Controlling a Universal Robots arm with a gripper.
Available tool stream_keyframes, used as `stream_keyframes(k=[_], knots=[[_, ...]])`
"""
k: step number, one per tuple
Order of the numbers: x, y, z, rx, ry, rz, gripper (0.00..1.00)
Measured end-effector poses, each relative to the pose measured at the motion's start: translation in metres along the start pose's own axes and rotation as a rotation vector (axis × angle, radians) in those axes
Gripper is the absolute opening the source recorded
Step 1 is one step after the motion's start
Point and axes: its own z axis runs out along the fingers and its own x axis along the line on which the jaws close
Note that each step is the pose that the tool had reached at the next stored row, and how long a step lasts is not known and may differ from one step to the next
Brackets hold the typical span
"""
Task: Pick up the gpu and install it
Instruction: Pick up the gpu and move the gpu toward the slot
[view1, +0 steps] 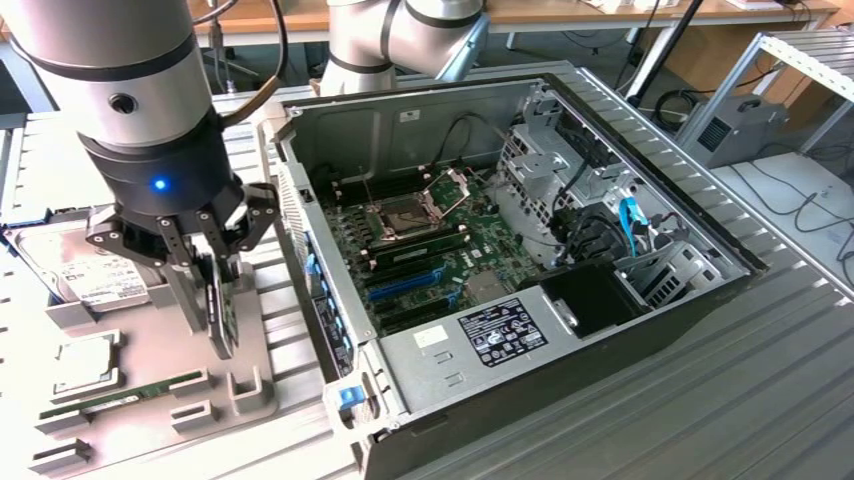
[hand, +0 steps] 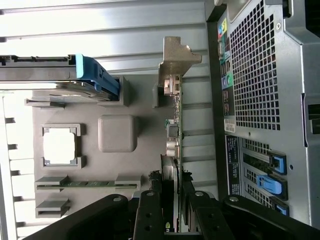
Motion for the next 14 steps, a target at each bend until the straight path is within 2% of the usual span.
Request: stream_keyframes(k=[14], knots=[[-0.0001,0.0002,-0.0049,0.0001,0.0001,0.0,0.26]])
